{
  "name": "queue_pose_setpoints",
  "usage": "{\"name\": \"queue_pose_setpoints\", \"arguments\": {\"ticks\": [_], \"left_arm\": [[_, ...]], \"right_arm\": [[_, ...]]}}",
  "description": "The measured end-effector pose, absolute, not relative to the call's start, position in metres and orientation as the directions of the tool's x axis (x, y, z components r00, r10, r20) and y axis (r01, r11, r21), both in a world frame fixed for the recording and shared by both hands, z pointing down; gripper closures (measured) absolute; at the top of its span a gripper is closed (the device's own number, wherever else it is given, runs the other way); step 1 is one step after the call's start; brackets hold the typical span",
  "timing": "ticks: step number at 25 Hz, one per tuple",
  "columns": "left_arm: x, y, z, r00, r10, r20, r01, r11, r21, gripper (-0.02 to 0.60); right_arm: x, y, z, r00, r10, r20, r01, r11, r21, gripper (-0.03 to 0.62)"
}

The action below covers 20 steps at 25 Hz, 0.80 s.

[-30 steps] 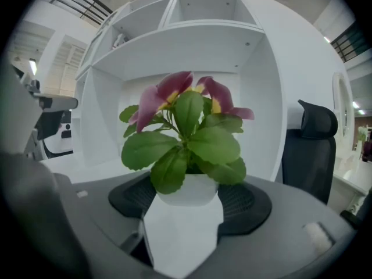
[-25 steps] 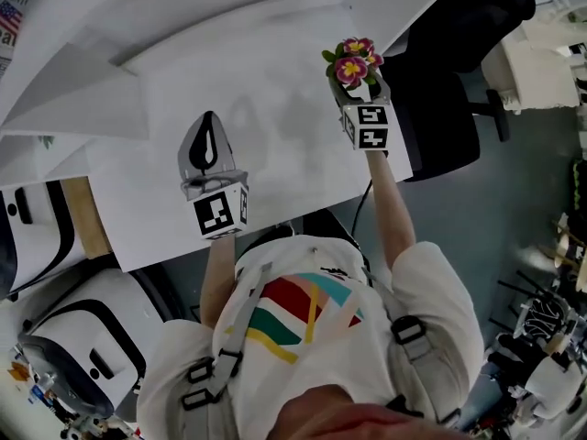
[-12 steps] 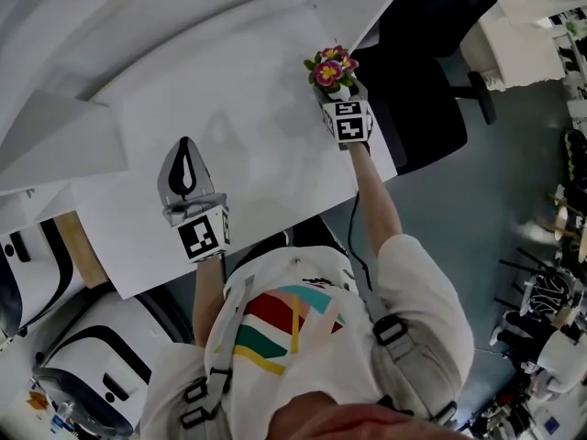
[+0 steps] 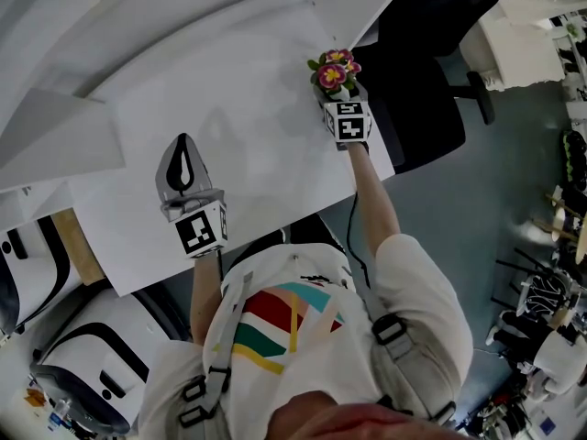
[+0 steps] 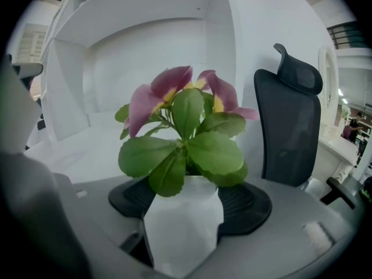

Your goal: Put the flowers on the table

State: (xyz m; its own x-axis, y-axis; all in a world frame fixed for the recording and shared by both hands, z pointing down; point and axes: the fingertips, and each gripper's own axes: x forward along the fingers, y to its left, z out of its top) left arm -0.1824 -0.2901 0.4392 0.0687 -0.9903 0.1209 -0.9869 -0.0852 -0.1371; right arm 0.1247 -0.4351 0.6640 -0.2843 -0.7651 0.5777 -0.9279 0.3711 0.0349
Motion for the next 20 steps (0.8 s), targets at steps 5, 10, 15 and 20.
{"name": "queue_pose_setpoints", "arguments": {"ticks": [5, 10, 15, 20], "left_arm": [[-0.183, -0.285, 0.443, 0.07, -0.991, 0.115, -0.985, -0.086, -0.147, 0.578], [-0.184, -0.281, 0.439, 0.059, -0.991, 0.117, -0.985, -0.077, -0.153, 0.578], [-0.185, -0.277, 0.438, 0.051, -0.992, 0.116, -0.985, -0.07, -0.159, 0.578], [-0.184, -0.278, 0.43, 0.049, -0.993, 0.111, -0.985, -0.066, -0.161, 0.578]], "right_arm": [[0.123, -0.435, 0.664, -0.289, -0.76, 0.582, -0.927, 0.375, 0.028, 0.272], [0.124, -0.436, 0.664, -0.291, -0.751, 0.593, -0.926, 0.378, 0.024, 0.272], [0.121, -0.436, 0.661, -0.315, -0.756, 0.574, -0.923, 0.385, 0.0, 0.27], [0.124, -0.437, 0.652, -0.312, -0.767, 0.562, -0.924, 0.381, 0.008, 0.258]]}}
